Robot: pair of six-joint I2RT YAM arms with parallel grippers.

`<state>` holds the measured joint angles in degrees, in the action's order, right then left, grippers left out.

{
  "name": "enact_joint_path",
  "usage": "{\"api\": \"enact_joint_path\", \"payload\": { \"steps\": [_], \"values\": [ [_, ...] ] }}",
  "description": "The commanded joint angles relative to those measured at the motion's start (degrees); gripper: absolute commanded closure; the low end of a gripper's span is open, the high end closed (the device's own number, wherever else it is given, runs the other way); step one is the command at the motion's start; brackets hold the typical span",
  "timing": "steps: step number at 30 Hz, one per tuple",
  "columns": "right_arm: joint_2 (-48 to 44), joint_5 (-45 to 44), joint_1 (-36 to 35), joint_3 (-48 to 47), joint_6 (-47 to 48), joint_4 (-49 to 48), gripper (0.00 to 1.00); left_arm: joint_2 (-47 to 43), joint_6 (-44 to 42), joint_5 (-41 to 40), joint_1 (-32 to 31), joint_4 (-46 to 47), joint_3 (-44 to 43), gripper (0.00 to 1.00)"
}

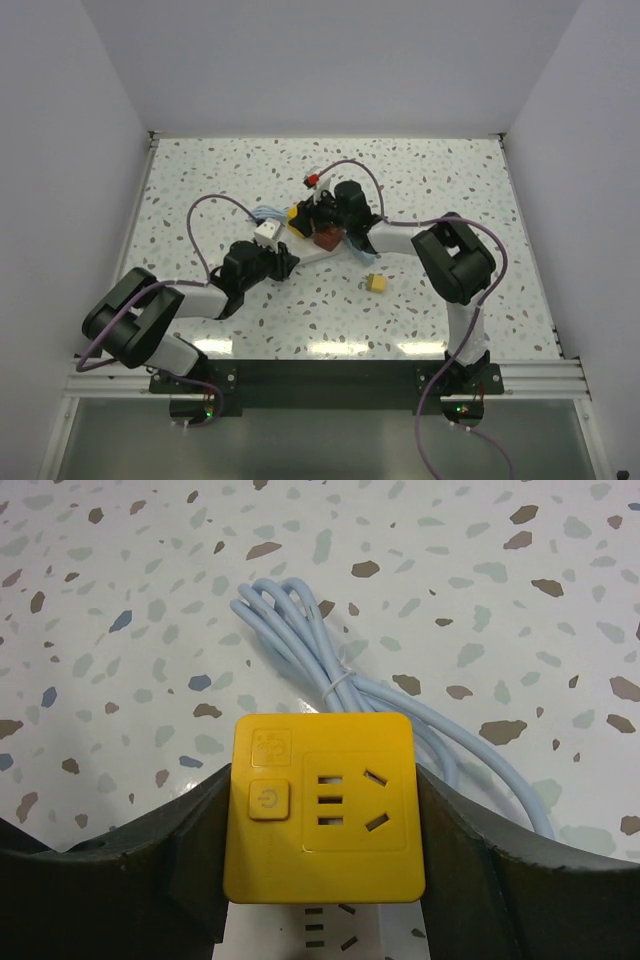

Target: Insert the plug

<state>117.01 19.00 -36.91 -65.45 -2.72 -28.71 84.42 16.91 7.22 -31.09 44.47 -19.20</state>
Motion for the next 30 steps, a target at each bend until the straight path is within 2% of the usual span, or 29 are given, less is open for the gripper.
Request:
{"api": "enact_joint_path", "payload": {
  "steps": [1,30],
  "values": [
    [12.6,2.3,-4.4,7.8,-4.6,29.1,1.00,-0.1,-1.0,-3.2,0.6,-6.2,1.3,0.73],
    [25.2,4.3,-7.9,4.0,-7.2,36.2,1.00,-0.4,-0.2,-8.4,0.5,-8.0,-0.8,0.77]
  ]
}}
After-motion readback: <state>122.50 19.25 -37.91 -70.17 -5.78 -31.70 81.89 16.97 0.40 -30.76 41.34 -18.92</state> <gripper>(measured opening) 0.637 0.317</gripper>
